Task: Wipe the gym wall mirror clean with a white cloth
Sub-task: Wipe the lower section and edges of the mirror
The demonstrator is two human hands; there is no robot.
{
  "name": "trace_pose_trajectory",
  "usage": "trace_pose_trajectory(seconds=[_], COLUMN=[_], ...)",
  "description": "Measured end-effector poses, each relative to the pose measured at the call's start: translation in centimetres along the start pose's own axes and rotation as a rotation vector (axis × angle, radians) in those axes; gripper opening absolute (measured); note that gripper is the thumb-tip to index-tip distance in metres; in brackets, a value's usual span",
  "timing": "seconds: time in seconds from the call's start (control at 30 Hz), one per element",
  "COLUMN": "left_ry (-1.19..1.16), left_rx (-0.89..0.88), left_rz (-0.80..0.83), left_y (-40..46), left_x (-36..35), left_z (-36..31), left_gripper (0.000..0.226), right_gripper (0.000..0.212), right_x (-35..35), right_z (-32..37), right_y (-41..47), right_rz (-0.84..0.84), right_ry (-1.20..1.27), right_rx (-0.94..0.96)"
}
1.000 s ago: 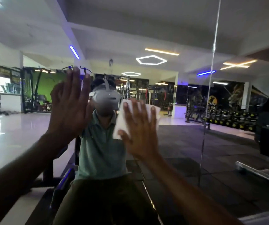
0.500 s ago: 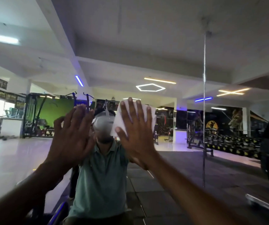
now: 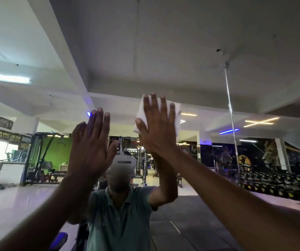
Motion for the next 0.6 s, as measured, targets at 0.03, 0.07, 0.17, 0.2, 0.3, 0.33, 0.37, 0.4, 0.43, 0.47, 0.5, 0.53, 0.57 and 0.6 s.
trace_pose_trajectory(seconds=[0.03, 0.07, 0.17, 0.2, 0.3, 0.33, 0.37, 0.4, 0.43, 0.47, 0.5, 0.53, 0.57, 0.6], left_ry=[-0.003, -0.005, -0.004, -0.005, 0.006, 0.013, 0.013, 0.008, 0.0, -0.004, -0.004, -0.003, -0.002, -0.006], left_rx=[0.001, -0.002, -0.009, -0.002, 0.009, 0.007, 0.006, 0.007, 0.005, 0.003, 0.002, 0.004, 0.007, 0.008], left_rz=[-0.008, -0.014, -0.032, -0.036, -0.052, -0.054, -0.052, -0.052, -0.051, -0.052, -0.052, -0.053, -0.054, -0.058], left_y=[-0.1, -0.1, -0.1, -0.2, -0.3, -0.3, -0.2, -0.2, -0.2, -0.2, -0.2, -0.1, -0.1, -0.2], left_x=[-0.1, -0.2, -0.3, -0.4, -0.5, -0.6, -0.7, -0.7, -0.8, -0.8, -0.8, -0.7, -0.7, -0.6], left_z=[0.1, 0.1, 0.2, 0.2, 0.2, 0.2, 0.1, 0.2, 0.3, 0.3, 0.3, 0.4, 0.4, 0.5], left_gripper=[0.077, 0.077, 0.076, 0.075, 0.075, 0.075, 0.075, 0.075, 0.075, 0.075, 0.075, 0.076, 0.077, 0.077], right_gripper=[0.073, 0.072, 0.076, 0.077, 0.088, 0.093, 0.095, 0.094, 0.092, 0.088, 0.084, 0.08, 0.076, 0.074], right_x=[0.0, 0.1, 1.2, 1.9, 3.1, 2.8, 2.7, 2.6, 2.3, 1.8, 1.2, 0.9, 0.6, 0.6], right_z=[-0.2, -1.9, -12.7, -17.0, -22.8, -21.9, -19.9, -16.8, -13.1, -9.1, -5.2, -1.7, 0.8, 2.0], right_y=[0.3, 0.3, -2.0, -3.6, -6.4, -5.5, -3.9, -1.7, 0.7, 3.1, 5.2, 6.8, 7.9, 8.5], right_rz=[0.025, 0.037, 0.017, 0.001, -0.028, -0.039, -0.061, -0.08, -0.095, -0.091, -0.079, -0.07, -0.056, -0.028], right_ry=[0.018, 0.011, -0.086, -0.113, -0.1, -0.065, -0.039, -0.033, -0.036, -0.027, -0.022, -0.02, -0.012, 0.002], right_rx=[0.108, 0.189, 0.06, -0.084, -0.474, -0.56, -0.589, -0.554, -0.468, -0.35, -0.221, -0.096, 0.017, 0.11])
Point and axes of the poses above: each hand's wrist, its own y-axis towards the middle knuckle, its own x-axis out of the back of the hand, z = x × y, the point moved 8 cm from there along y, towards the middle knuckle, and after that the axes turned 13 degrees about x, right-handed, at the moved point
